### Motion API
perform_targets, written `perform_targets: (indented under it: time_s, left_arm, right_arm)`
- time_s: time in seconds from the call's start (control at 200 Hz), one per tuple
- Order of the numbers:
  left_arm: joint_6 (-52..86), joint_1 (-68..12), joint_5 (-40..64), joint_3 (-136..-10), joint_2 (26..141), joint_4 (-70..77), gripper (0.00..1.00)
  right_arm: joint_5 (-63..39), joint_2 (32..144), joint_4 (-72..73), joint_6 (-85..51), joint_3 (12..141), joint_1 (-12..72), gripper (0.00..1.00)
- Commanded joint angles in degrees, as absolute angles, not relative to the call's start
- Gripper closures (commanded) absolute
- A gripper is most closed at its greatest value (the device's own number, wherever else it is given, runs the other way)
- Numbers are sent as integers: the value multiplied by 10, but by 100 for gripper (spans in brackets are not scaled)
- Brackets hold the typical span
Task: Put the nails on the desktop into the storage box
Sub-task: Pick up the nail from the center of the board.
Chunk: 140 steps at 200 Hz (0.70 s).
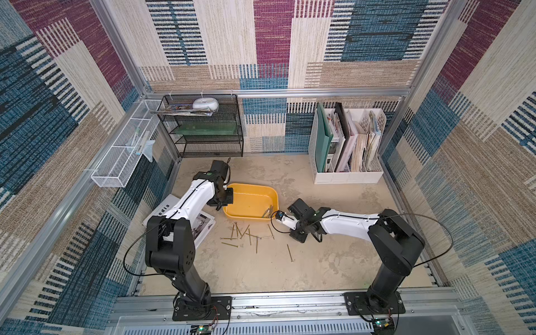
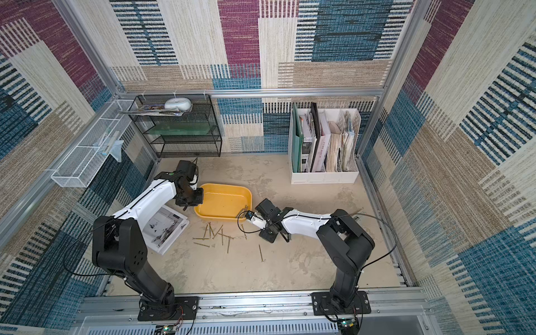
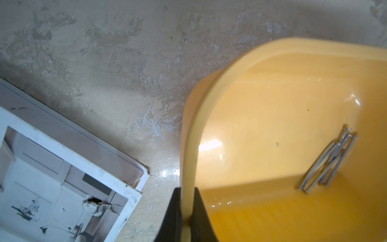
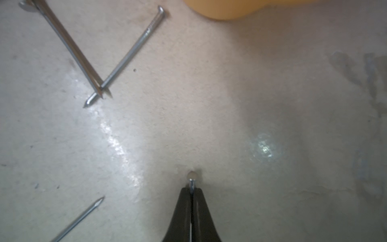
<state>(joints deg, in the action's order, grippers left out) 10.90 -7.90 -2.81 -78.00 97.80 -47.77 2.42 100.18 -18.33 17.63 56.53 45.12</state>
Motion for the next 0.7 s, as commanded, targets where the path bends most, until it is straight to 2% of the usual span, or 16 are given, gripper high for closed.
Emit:
perform_targets:
  time_s: [0.0, 0.22, 0.406, 0.581, 0.696]
  left_arm:
    - [106, -79, -22, -788, 980, -484, 100]
    - [105, -79, -18, -788, 978, -484, 100]
    - [105, -79, -14, -788, 980, -484, 100]
    - [104, -79, -11, -789, 979, -484, 100]
    - [104, -79, -10, -789, 980, -484, 100]
  right_arm:
    - [31, 992, -223, 161, 565, 443, 100]
    - [16, 992, -218, 148, 557, 433, 94]
    - [11, 987, -220, 139, 560, 425, 83]
    - [4, 982, -220, 135, 559, 419, 81]
    - [6, 982, -220, 131, 556, 417, 85]
